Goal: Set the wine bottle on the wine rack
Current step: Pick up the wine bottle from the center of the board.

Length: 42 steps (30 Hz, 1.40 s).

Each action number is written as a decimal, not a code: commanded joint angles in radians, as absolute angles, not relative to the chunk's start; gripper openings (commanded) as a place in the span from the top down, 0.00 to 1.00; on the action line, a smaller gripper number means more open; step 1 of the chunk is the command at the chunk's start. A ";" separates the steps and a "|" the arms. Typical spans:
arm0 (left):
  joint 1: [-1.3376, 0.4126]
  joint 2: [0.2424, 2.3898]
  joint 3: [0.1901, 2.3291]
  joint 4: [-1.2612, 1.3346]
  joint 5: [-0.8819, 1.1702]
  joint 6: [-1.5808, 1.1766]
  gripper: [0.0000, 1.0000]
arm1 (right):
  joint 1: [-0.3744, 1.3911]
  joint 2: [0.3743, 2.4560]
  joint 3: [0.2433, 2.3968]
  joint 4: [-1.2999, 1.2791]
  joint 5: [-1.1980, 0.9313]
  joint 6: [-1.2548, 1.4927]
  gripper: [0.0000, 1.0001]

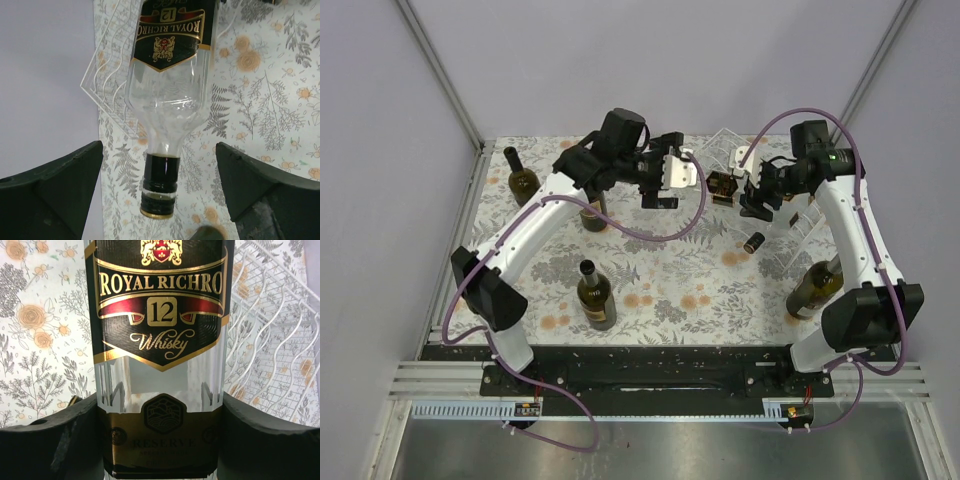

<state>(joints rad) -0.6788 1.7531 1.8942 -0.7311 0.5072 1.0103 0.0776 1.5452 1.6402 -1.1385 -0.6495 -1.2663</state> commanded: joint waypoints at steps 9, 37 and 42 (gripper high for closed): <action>-0.681 1.858 2.059 -0.732 0.758 0.879 0.01 | 0.075 1.434 1.680 -1.046 -0.833 -1.207 1.00; -0.709 1.925 2.023 -0.710 0.790 0.851 0.66 | 0.075 1.402 1.646 -1.011 -0.850 -1.158 1.00; -0.712 1.922 2.020 -0.710 0.767 0.821 1.00 | 0.075 1.413 1.652 -0.962 -0.813 -1.100 0.94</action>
<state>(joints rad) -0.6952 1.9076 2.0174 -0.7078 0.7219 0.8322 0.0776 1.4708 1.6100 -1.1423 -0.7177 -1.2030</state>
